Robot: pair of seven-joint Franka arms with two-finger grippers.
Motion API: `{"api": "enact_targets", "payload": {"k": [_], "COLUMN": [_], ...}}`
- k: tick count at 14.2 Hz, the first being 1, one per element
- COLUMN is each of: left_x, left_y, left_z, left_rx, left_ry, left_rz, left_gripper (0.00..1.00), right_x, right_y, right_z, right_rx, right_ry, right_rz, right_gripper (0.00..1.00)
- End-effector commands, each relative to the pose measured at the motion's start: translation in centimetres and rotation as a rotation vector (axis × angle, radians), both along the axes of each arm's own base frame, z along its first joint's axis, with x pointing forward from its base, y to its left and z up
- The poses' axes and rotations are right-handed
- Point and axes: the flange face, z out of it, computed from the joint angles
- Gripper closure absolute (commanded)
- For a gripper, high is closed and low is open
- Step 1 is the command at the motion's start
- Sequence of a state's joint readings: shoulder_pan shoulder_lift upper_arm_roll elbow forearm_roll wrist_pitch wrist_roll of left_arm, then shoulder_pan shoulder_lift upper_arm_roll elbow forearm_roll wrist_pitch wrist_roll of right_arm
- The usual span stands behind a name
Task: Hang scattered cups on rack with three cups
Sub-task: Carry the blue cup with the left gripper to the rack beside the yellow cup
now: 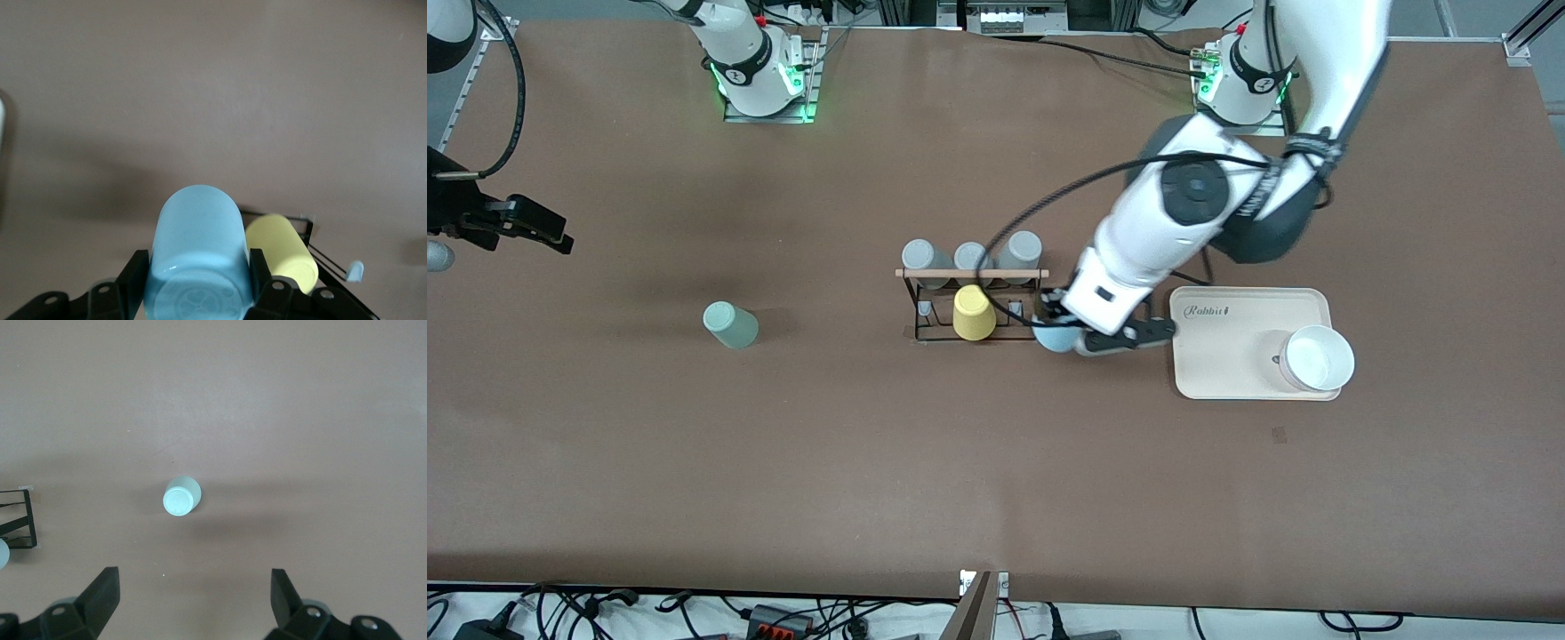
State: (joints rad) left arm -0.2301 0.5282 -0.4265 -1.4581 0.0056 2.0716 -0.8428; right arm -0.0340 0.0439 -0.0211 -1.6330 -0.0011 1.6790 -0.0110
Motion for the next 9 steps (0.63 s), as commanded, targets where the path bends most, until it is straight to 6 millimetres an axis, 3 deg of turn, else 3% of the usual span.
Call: {"api": "enact_targets", "payload": {"k": [1,9], "left_x": [0.6,-0.5], "left_y": [-0.7,-2.7], "left_z": [-0.9,-3.8], "left_rx": [-0.001,0.011], "left_ry": [0.014,0.058], "left_rz": [0.008,0.001], "left_gripper": [1.00,1.00], "right_x": [-0.1,-0.1], "right_y": [0.1,0.1], "right_z": [1.0,1.0], "right_rx": [0.001,-0.001], "right_ry": [-0.007,-0.009], "right_rz": [0.018,0.018], "right_gripper": [0.00,0.00]}}
